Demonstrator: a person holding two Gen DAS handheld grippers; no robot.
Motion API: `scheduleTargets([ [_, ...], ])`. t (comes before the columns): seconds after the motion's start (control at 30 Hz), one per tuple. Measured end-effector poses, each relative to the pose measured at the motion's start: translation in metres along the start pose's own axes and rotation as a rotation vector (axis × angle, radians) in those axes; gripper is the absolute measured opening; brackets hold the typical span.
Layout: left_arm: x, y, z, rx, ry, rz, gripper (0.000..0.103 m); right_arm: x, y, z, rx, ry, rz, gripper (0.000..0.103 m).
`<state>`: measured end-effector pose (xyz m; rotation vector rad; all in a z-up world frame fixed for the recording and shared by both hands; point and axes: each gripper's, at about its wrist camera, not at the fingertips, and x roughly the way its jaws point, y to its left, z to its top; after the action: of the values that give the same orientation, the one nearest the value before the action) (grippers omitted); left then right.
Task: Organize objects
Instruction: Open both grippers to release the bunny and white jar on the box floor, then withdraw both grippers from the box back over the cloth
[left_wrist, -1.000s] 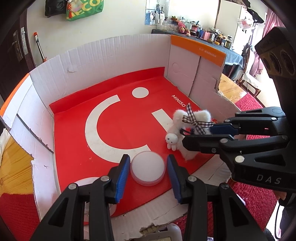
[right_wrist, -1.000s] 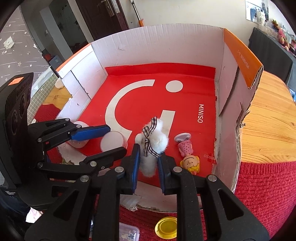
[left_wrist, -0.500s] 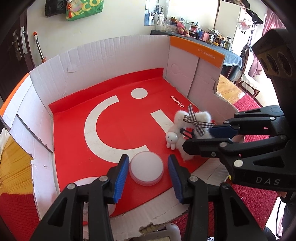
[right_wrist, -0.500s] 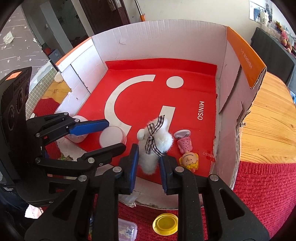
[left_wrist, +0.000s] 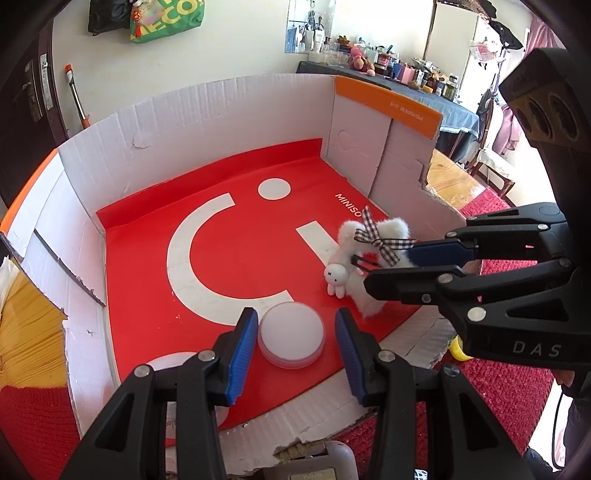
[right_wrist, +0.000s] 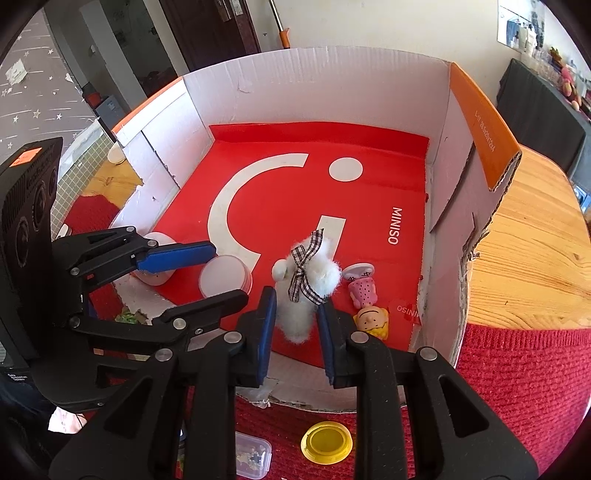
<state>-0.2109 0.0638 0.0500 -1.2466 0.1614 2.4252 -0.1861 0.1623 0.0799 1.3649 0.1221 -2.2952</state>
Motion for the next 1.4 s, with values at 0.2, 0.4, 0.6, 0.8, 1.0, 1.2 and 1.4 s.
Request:
scheduleTargets([
  [0.2,-0.003,0.0,0.0,0.001,-0.005,-0.001,0.049,-0.002,-0.001,0.002,0.0,-0.007,-0.01,0.021],
  [0.4,-0.005,0.001,0.001,0.001,-0.009,-0.005,0.049,-0.006,0.0,0.005,-0.001,-0.017,-0.02,0.021],
  [0.6,-0.008,0.001,0.001,0.002,-0.014,-0.007,0.049,-0.009,-0.001,0.005,0.002,-0.025,-0.025,0.021],
  [0.8,-0.01,0.001,0.001,0.002,-0.017,-0.007,0.049,-0.015,-0.002,0.006,0.003,-0.039,-0.031,0.021],
  [1.0,-0.013,0.002,0.001,-0.003,-0.027,-0.013,0.049,-0.019,-0.001,0.006,0.0,-0.046,-0.032,0.021],
  [1.2,-0.016,0.003,-0.002,-0.01,-0.031,-0.017,0.053,-0.016,-0.002,0.004,0.007,-0.038,-0.023,0.021],
  [1.4,-0.022,0.002,-0.006,-0.016,-0.043,-0.019,0.053,-0.022,-0.004,0.002,0.024,-0.062,-0.017,0.021],
])
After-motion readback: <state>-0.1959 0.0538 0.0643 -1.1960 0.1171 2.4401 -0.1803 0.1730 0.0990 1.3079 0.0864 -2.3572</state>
